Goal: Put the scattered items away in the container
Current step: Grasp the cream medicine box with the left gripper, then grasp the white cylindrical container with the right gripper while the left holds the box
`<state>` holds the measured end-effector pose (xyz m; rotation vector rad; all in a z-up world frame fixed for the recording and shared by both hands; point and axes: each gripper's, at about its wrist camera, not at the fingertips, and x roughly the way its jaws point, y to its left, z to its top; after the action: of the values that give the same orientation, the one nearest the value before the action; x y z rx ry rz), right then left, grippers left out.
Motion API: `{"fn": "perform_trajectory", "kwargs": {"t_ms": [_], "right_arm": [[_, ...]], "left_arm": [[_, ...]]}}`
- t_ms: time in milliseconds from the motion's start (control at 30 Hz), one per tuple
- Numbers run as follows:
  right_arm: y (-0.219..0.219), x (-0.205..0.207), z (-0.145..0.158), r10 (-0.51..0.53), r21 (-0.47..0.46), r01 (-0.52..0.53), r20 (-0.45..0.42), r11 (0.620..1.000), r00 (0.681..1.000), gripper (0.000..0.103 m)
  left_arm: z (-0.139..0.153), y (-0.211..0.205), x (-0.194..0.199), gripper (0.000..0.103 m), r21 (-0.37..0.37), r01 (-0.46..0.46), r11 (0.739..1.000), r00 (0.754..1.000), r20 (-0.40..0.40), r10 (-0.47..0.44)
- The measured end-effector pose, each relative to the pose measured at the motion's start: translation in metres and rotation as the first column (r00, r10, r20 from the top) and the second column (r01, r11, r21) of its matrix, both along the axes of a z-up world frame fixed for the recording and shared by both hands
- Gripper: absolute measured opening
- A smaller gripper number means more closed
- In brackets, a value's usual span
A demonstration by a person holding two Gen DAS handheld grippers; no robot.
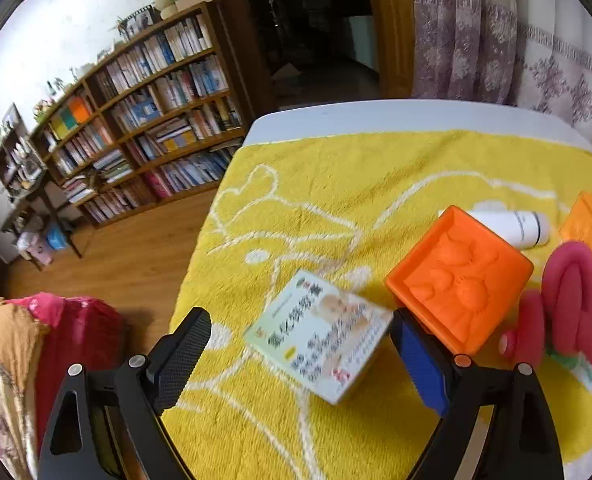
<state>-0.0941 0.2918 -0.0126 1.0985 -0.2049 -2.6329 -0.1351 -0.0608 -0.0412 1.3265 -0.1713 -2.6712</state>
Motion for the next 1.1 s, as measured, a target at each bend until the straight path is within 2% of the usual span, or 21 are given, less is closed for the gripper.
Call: {"fn": "perform_trajectory", "kwargs": {"t_ms": [200,233,267,367,533,733,933,1100], "right_arm": [[-0.006,-0.001,-0.004,0.012,0.021,-0.012,0.002,1.0,1.0,0.084],[-0.006,-0.001,-0.004,0.013,0.024,-0.013,0.002,1.0,1.0,0.084],[-0.006,-0.001,-0.005,0.012,0.028,-0.013,0.003,1.0,1.0,0.084],[-0.006,-0.001,-0.007,0.01,0.032,-0.011,0.005,0.999,1.0,0.084],[-0.007,-0.001,-0.009,0.008,0.037,-0.008,0.002,0.999,1.0,0.084],[-0.009,-0.003,-0.011,0.013,0.044,-0.014,0.01,0.999,1.0,0.084],[-0.017,-0.009,-0.008,0.026,0.069,-0.028,0.028,0.997,0.999,0.084],[-0.026,-0.027,-0.011,0.025,0.133,-0.033,0.059,0.991,0.998,0.084]], "left_arm": [[-0.004,-0.006,-0.004,0.092,0.075,-0.02,0.997,1.0,-0.018,0.021],[-0.007,-0.006,-0.004,0.075,0.093,-0.023,0.995,1.0,-0.013,0.024],[-0.009,-0.007,-0.005,0.066,0.108,-0.021,0.994,1.0,0.0,0.021],[-0.012,-0.006,-0.001,0.066,0.123,-0.039,0.992,0.999,0.001,0.039],[0.001,0.001,0.011,0.066,0.116,-0.053,0.992,0.997,-0.044,0.058],[0.037,0.007,0.038,0.066,0.217,-0.064,0.974,0.984,-0.15,0.098],[0.053,0.036,0.051,0.066,0.255,0.024,0.967,0.978,-0.205,0.03],[0.048,0.052,0.051,0.066,0.262,0.081,0.962,0.979,-0.2,-0.028]]}}
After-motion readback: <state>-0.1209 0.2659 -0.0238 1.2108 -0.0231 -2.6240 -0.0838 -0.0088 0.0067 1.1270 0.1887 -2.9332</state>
